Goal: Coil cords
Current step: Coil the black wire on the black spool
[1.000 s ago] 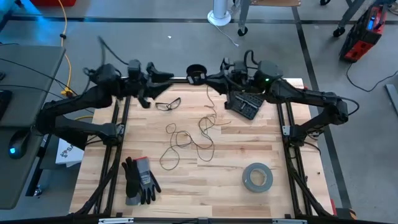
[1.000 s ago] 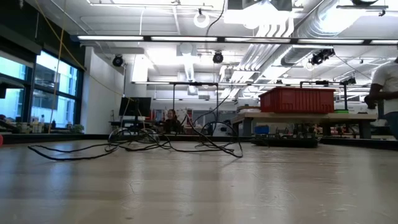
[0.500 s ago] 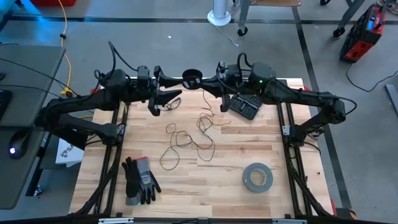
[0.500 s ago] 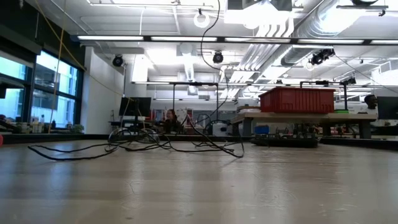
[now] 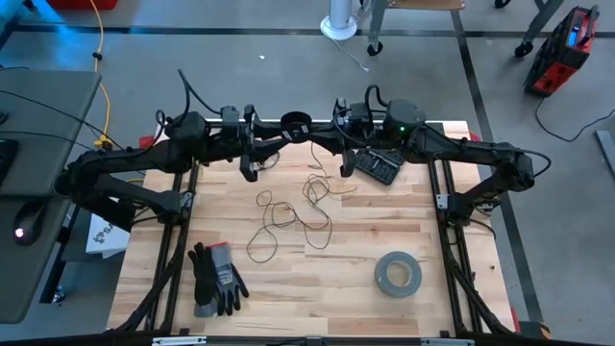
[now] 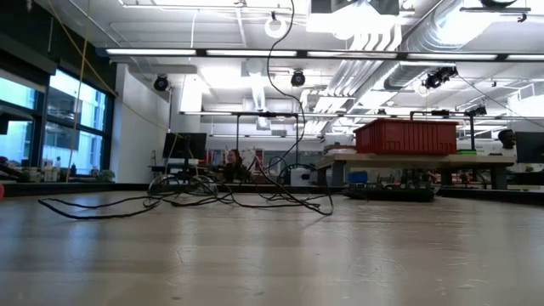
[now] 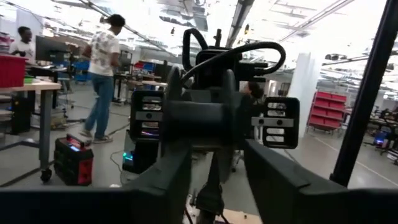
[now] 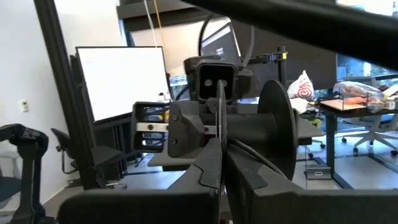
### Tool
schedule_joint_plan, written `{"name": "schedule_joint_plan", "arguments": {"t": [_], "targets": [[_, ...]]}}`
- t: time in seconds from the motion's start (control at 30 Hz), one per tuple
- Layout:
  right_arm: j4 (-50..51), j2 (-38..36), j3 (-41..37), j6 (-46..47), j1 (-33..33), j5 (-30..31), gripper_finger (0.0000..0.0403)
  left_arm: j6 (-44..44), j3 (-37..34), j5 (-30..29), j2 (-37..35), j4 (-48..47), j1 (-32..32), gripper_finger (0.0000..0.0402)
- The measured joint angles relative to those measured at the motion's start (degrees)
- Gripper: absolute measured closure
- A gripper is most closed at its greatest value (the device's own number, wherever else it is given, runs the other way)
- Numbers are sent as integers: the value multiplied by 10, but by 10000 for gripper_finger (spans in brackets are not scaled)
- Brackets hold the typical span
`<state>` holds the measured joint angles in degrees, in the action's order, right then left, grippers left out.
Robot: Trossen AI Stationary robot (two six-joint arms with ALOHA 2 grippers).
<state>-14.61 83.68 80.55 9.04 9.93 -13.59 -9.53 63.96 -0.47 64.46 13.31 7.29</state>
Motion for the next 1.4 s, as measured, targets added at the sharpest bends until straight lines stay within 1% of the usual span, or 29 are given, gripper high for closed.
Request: {"name": "schedule_joint_plan", "arguments": {"t": [0.07,0.17,0.2,0.3,0.37,0.5,0.6,0.67,0.77,0.9,0.93,1.0,1.07,1.2,1.4], "targets": [[-3,0,0,0,0,5,403,13,0,-13,-1,2,-8,311],[-6,0,0,1,0,5,403,21,0,-35,-1,4,-15,378],[-6,0,0,9,-1,6,403,17,0,-37,-1,4,-15,390],[-3,0,0,28,-7,20,397,-1,0,-43,-6,-4,-15,396],[5,-4,0,29,-13,31,382,-3,-1,-44,-14,-9,-15,398],[4,-14,0,25,-24,39,319,-3,0,-57,-44,-27,-11,400],[7,-17,0,24,-34,41,260,-4,0,-64,-71,-72,-4,400],[16,-20,0,17,-39,40,228,-11,0,-64,-92,-99,-3,400],[54,-25,0,1,-42,43,201,-55,0,-58,-122,-117,-2,401],[88,-16,0,-6,-49,110,197,-168,0,-11,-138,-96,-2,401],[84,-12,0,-5,-48,116,199,-191,0,2,-138,-85,-2,401],[54,-1,0,-5,-48,111,204,-224,0,19,-139,-58,-2,401],[19,13,1,1,-48,99,211,-234,0,22,-138,-41,-2,401],[-15,48,0,22,-51,75,224,-233,0,22,-130,-12,-2,401],[-102,77,0,58,-52,60,235,-229,0,34,-121,0,-2,401]]}}
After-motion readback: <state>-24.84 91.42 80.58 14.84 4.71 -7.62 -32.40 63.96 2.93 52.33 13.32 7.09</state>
